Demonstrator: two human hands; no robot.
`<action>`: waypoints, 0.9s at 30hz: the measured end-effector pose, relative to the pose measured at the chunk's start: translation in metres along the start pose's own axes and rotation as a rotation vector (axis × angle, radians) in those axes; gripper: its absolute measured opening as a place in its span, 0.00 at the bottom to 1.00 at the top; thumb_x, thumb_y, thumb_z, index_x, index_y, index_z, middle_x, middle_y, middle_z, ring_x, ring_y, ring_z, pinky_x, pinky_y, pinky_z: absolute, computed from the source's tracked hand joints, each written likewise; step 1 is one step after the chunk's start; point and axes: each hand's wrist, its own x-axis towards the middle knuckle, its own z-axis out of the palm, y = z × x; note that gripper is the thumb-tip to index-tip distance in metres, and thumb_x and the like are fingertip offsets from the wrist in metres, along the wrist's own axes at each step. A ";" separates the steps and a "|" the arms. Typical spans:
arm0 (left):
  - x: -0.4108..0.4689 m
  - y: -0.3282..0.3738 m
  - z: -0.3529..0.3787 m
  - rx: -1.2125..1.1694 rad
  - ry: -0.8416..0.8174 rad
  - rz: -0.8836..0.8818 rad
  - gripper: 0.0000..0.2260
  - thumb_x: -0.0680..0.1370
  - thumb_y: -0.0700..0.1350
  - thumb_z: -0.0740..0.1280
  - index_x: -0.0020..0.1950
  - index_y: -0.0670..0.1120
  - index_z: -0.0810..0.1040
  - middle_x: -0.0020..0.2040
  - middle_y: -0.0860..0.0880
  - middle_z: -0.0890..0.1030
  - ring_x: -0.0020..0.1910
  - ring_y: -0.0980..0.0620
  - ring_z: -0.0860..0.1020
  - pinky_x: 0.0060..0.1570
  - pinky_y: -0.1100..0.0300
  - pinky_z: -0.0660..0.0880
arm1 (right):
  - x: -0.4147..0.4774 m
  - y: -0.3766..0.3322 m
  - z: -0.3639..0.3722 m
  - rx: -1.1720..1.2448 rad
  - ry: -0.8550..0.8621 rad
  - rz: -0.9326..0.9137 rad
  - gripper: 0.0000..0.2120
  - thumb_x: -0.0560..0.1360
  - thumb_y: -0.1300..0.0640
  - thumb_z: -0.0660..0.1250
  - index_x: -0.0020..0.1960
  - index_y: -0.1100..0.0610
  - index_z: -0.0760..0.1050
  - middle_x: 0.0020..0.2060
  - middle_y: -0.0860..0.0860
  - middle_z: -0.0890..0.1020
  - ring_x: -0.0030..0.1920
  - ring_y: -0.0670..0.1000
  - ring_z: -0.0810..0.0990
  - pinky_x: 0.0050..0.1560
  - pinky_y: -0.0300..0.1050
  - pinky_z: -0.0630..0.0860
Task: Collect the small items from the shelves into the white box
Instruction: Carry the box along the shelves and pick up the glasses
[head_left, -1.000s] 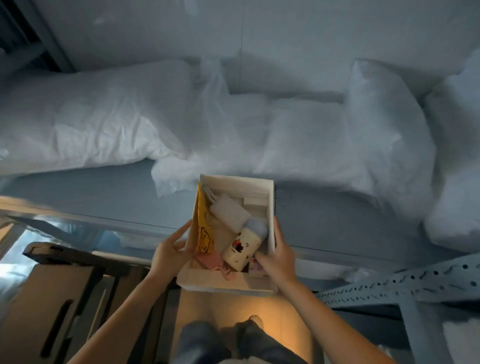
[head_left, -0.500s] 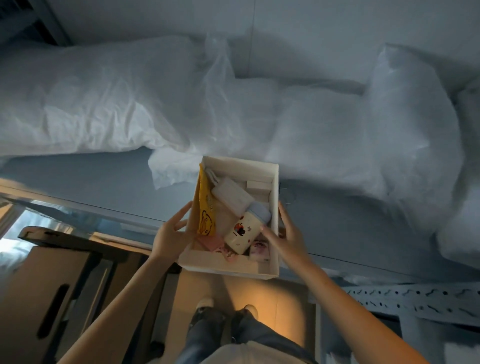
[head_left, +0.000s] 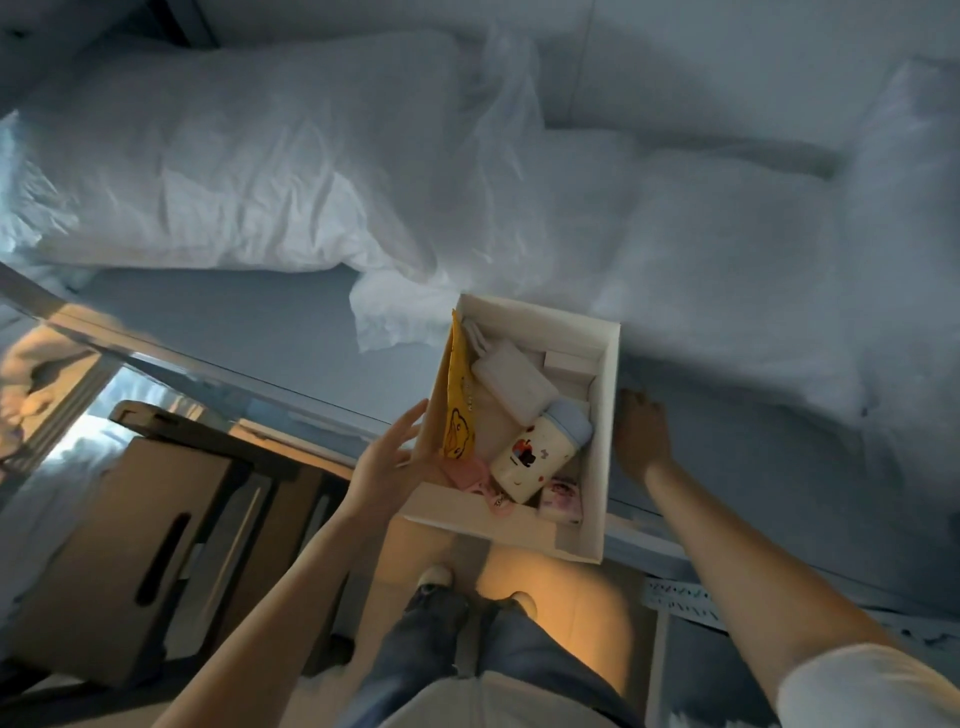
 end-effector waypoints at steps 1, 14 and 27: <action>0.000 0.000 0.000 -0.006 0.000 0.002 0.24 0.77 0.35 0.68 0.73 0.44 0.68 0.58 0.44 0.82 0.51 0.57 0.84 0.47 0.58 0.82 | 0.000 0.003 0.005 -0.002 -0.006 0.007 0.13 0.78 0.61 0.58 0.60 0.63 0.73 0.59 0.62 0.77 0.56 0.63 0.74 0.53 0.50 0.66; 0.000 0.004 0.002 -0.026 -0.013 -0.013 0.23 0.78 0.42 0.68 0.72 0.54 0.68 0.58 0.46 0.82 0.50 0.52 0.84 0.42 0.62 0.82 | -0.048 0.028 0.023 0.179 0.086 0.048 0.14 0.76 0.62 0.67 0.61 0.65 0.75 0.58 0.63 0.76 0.60 0.63 0.71 0.54 0.52 0.72; -0.006 0.010 0.006 -0.082 -0.004 -0.028 0.23 0.77 0.42 0.69 0.70 0.56 0.68 0.56 0.48 0.83 0.51 0.53 0.84 0.45 0.57 0.82 | -0.032 0.026 0.025 0.244 0.103 0.046 0.45 0.70 0.47 0.73 0.78 0.61 0.54 0.75 0.59 0.62 0.74 0.60 0.58 0.74 0.55 0.59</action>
